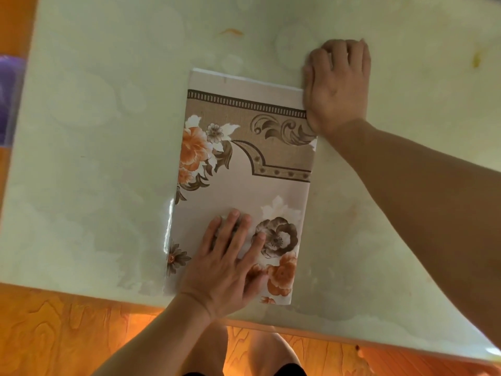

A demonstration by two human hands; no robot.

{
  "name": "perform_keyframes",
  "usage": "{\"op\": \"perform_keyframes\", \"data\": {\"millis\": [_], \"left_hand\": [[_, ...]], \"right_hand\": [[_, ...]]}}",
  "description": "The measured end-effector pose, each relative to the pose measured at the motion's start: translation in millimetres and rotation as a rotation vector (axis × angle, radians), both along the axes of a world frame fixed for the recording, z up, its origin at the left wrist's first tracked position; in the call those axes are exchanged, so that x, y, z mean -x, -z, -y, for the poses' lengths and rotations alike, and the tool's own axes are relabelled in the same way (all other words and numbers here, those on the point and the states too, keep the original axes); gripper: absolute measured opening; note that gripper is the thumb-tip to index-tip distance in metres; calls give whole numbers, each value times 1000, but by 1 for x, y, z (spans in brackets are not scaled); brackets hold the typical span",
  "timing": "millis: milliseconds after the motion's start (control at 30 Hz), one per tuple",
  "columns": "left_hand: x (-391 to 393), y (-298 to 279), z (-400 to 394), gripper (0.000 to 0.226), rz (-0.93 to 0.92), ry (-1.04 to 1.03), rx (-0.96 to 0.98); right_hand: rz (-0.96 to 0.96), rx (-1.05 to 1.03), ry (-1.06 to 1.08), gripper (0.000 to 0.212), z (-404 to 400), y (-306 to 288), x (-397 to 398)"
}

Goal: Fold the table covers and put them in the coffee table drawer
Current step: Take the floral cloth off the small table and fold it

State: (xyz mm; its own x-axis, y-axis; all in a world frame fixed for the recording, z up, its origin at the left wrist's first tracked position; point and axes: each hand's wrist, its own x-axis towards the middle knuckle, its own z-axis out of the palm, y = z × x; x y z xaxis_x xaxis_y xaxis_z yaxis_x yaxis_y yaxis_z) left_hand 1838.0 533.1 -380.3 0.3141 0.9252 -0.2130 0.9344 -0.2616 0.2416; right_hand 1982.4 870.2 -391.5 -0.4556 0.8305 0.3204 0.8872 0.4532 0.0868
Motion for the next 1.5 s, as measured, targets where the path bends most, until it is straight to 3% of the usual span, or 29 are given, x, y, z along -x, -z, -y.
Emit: {"op": "perform_keyframes", "data": {"millis": [200,333,467,567,733,900,1000,1133,1400,1500], "left_hand": [[-2,-1,0,81,35,-26,22],[2,-6,-1,74,96,-61,37],[15,-21,3,53,292,-120,-7],[47,-26,27,45,230,-131,-41],[81,-6,53,64,61,-22,-18],[76,-3,55,69,41,-48,-40],[78,-1,54,71,41,-45,-59],[78,3,56,72,47,-31,-50],[81,1,54,72,53,-11,-19],[82,0,54,72,59,-15,-14]], "right_hand": [[3,21,-105,28,26,-14,26],[38,383,-563,50,102,-29,106],[31,524,-592,62,138,-18,147],[140,494,-593,61,139,-9,143],[151,396,-581,54,155,-17,150],[151,468,-761,57,194,-24,171],[215,480,-667,66,159,-12,189],[240,421,-295,71,65,-10,215],[219,388,-313,64,25,-20,226],[206,276,-335,49,29,-21,223]]}}
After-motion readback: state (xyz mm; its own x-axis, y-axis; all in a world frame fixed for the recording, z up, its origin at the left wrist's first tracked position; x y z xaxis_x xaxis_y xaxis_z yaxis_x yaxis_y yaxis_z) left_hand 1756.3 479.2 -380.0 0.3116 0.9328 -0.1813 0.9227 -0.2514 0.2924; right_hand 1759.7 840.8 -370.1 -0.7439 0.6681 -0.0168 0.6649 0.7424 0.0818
